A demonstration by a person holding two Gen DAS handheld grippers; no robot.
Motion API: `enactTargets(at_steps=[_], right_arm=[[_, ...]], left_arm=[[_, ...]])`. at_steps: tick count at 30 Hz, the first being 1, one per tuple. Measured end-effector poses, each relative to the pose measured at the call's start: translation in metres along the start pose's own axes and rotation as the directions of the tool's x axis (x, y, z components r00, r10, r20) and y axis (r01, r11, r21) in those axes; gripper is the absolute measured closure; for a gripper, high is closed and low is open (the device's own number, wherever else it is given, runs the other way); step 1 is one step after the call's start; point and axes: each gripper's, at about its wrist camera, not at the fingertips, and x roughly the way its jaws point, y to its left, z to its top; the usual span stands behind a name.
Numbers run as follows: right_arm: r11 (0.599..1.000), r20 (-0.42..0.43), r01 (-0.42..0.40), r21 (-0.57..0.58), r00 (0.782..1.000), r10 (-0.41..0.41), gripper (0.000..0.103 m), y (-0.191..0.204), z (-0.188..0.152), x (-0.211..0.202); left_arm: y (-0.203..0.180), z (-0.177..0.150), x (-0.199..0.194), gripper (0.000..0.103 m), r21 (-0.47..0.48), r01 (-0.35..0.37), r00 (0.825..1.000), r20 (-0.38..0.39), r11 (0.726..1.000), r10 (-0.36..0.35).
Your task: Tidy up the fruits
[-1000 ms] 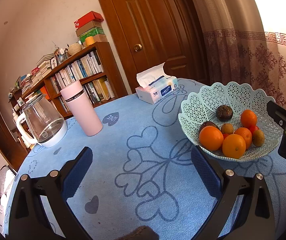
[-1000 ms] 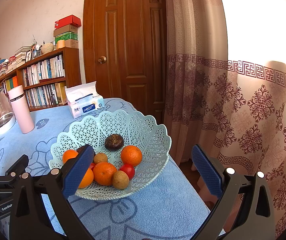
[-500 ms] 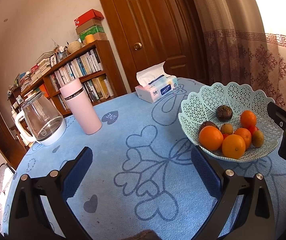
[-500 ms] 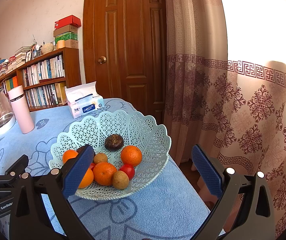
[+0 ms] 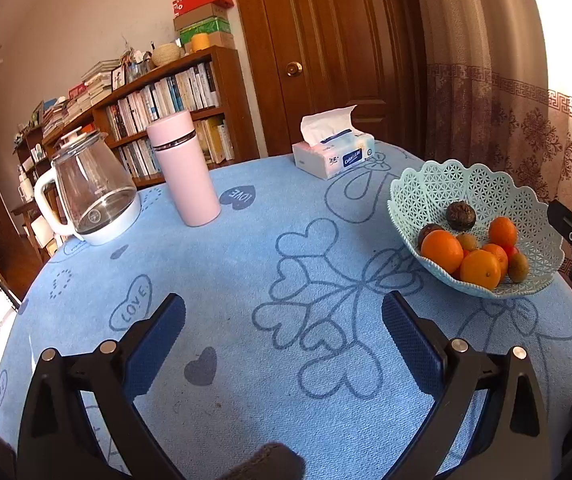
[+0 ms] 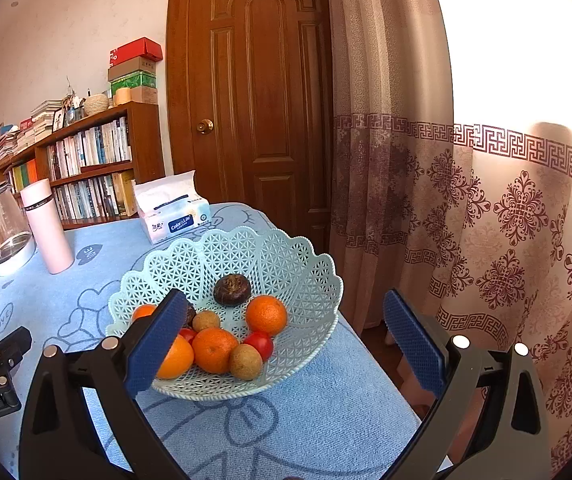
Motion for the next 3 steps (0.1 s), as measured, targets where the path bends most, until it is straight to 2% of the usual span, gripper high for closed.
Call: enactTargets(at_steps=[3], right_arm=[[0.997, -0.049, -0.073, 0.008, 0.996, 0.073, 0.003, 0.009, -0.001, -0.005]], left_arm=[[0.024, -0.014, 0.004, 0.005, -0.049, -0.023, 0.998, -0.064, 0.999, 0.020]])
